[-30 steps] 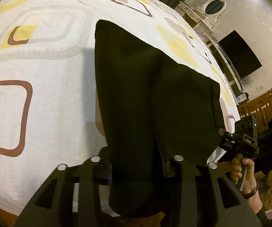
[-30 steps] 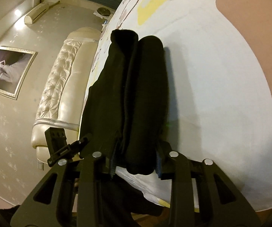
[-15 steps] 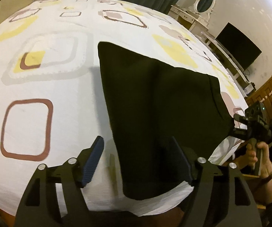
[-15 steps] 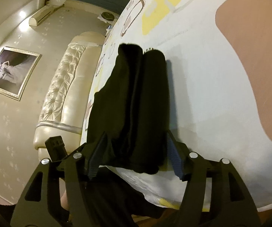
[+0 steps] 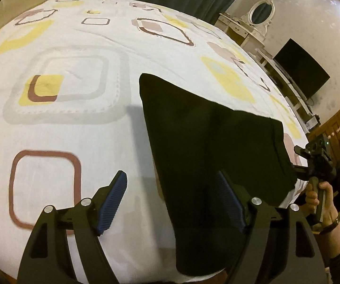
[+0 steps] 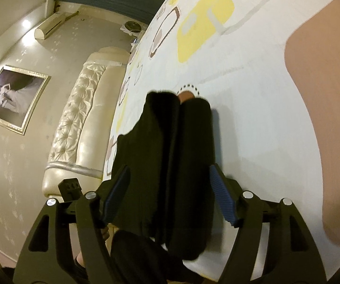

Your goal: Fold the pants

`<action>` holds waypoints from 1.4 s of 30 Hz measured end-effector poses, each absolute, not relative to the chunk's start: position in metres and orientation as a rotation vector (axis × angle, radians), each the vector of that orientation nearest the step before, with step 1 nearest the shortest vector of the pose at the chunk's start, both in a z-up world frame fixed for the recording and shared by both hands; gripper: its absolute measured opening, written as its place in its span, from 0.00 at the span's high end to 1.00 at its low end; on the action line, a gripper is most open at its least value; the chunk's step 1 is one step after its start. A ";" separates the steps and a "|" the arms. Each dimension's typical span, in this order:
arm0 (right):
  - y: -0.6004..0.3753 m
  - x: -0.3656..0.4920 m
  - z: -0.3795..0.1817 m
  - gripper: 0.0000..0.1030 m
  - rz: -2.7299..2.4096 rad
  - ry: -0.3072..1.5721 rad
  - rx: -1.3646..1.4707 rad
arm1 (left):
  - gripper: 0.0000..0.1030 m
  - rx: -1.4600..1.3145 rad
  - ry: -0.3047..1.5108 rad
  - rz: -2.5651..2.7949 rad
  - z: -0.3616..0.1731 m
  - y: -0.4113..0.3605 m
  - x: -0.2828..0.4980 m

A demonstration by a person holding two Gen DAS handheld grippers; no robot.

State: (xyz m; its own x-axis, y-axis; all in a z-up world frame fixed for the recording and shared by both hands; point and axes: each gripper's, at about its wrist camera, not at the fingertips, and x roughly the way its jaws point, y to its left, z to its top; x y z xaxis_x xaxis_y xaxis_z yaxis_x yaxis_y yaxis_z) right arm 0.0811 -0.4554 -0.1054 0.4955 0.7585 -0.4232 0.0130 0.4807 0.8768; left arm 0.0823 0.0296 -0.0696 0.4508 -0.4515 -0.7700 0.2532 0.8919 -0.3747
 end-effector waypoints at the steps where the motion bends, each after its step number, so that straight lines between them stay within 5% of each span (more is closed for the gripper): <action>1: -0.454 0.086 -0.105 0.32 0.549 0.953 0.974 | 0.26 -0.222 1.016 -0.436 -0.070 0.031 0.087; 35: -0.437 0.167 -0.116 0.22 0.522 0.991 0.896 | 0.26 -0.383 1.102 -0.514 -0.108 0.028 0.180; 37: -0.432 0.168 -0.115 0.27 0.533 1.014 0.866 | 0.26 -0.377 1.100 -0.530 -0.108 0.028 0.182; 39: -0.430 0.170 -0.116 0.45 0.519 1.044 0.837 | 0.29 -0.368 1.101 -0.547 -0.110 0.028 0.186; 42: -0.431 0.171 -0.119 0.62 0.511 1.067 0.824 | 0.53 -0.357 1.124 -0.592 -0.111 0.023 0.189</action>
State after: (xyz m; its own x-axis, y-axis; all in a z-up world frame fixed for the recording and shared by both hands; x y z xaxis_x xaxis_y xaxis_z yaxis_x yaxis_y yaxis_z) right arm 0.1707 -0.4308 -0.1189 0.4134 0.7198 -0.5577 0.0175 0.6061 0.7952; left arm 0.1889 0.0226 -0.1114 0.3039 -0.6075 -0.7339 0.2616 0.7939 -0.5488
